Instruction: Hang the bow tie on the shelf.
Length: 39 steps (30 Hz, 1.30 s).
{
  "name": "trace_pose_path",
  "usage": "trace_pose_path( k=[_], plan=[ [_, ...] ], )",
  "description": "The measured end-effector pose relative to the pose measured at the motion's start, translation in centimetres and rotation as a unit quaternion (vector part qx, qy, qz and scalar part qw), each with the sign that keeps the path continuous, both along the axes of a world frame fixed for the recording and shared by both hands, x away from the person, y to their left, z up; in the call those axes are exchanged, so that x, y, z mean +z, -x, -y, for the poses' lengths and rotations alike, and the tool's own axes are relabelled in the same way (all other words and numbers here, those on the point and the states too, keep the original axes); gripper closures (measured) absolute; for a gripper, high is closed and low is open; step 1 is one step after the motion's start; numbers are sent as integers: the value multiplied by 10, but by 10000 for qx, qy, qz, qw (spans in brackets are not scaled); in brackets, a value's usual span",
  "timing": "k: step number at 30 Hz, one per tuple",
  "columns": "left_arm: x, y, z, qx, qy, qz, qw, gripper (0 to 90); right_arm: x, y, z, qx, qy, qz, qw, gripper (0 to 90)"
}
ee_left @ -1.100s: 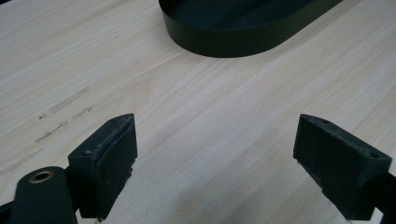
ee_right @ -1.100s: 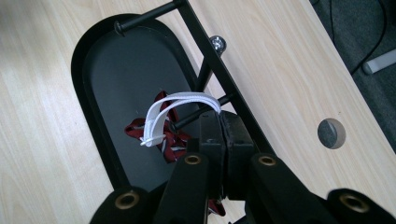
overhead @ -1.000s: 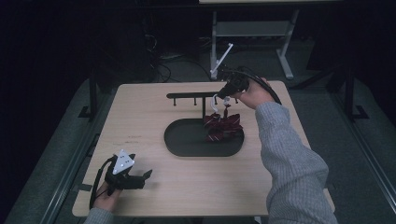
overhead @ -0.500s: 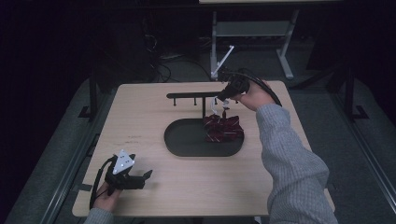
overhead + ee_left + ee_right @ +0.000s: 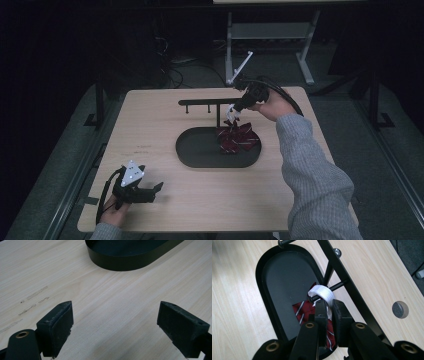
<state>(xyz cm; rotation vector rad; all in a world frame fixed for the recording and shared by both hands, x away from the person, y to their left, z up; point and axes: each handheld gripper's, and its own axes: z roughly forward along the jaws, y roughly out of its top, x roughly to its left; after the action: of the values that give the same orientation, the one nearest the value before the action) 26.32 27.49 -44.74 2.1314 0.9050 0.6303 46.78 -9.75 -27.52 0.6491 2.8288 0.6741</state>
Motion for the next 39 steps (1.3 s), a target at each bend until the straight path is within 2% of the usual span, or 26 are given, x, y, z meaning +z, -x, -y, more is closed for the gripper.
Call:
trace_pose_path(
  k=[39],
  plan=[
    [0, 0, 1, -13, 23, -18, 10000, 133, -2, 20, 17, 160, -248, -120, 9995, 666]
  ],
)
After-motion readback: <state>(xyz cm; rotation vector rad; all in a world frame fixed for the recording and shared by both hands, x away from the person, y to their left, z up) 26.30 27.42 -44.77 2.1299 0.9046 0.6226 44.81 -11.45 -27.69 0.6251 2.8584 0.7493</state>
